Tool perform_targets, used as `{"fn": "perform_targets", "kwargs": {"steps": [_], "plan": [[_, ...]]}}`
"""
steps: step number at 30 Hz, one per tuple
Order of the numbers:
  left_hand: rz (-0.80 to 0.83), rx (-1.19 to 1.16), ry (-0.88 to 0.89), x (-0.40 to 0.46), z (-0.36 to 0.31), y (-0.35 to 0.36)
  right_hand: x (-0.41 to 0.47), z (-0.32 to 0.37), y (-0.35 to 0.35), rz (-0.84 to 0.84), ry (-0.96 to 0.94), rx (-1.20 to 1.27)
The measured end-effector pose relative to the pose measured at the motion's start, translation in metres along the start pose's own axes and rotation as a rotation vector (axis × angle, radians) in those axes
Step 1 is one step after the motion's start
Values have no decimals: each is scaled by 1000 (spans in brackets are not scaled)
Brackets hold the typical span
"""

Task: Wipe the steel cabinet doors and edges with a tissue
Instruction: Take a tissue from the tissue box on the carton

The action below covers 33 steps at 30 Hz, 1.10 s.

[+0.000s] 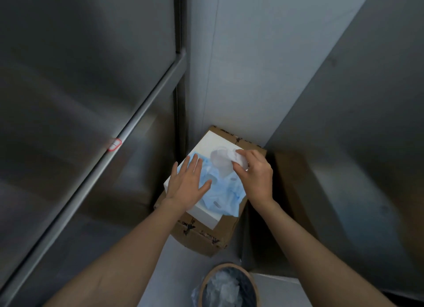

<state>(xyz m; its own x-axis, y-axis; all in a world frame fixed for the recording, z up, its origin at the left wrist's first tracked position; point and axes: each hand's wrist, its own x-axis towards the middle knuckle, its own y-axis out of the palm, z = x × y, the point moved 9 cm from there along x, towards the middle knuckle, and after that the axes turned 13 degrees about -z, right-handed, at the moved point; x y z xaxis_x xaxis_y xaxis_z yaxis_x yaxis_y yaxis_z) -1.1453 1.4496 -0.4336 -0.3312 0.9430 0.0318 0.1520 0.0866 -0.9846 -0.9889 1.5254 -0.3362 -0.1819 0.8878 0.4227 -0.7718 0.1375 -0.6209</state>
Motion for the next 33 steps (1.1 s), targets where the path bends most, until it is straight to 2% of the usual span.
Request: {"fn": "perform_targets", "kwargs": {"steps": [7,15,20,29,33], "plan": [[-230,-72,-13,-21,-25,-95,6,40,-74,-162,-61,99],[-481,-30,108,-47,-61,-201,4,85,-166,-351,-5,277],[-603,-54,145,-77,-75,-273,4,121,-219,-429,-42,338],[-887,-4,206,-143,-136,-432,13,215,-362,-561,-242,477],[-993,2,233,-187,-177,-481,-9,237,-433,-587,-320,522]]}}
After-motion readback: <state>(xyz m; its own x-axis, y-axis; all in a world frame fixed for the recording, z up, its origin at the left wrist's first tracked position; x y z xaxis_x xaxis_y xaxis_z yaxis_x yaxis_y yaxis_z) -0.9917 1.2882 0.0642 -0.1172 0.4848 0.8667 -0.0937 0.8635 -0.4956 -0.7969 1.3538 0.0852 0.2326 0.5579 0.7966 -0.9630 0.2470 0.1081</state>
